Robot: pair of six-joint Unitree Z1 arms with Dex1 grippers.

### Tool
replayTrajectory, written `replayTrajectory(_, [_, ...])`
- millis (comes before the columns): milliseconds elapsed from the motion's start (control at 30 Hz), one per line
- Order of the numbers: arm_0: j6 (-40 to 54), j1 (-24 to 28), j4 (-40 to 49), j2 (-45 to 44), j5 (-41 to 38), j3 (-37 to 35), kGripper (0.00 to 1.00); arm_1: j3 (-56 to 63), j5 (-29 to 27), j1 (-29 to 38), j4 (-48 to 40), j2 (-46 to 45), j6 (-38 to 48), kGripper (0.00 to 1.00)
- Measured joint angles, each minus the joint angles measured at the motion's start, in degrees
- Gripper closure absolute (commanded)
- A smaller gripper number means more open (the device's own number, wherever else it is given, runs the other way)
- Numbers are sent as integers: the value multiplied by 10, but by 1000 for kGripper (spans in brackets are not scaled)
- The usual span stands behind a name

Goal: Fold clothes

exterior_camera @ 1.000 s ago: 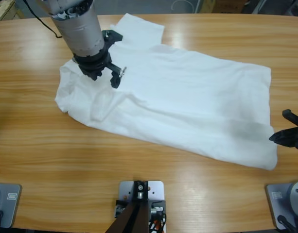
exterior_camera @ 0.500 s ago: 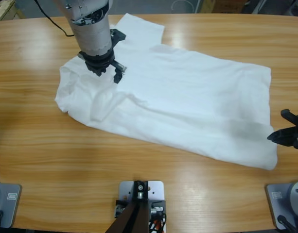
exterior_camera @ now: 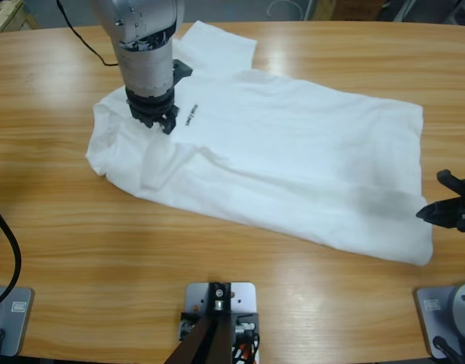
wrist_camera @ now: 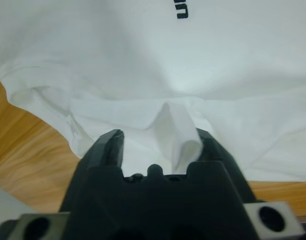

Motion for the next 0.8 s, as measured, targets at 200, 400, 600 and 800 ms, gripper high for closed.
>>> replayTrajectory(200, [-7,0,17,0,0,-1,1000,1,2,0,-4,3,-2,892])
replayTrajectory(400, [-13,9,26,0,0,0,1000,2,2,0,-9,4,-2,892])
replayTrajectory(600, [-29,22,26,-3,-14,13,1000,4,5,0,-14,4,-2,892])
replayTrajectory(800, [-64,23,26,-18,-32,45,1000,8,11,0,-24,4,-2,891])
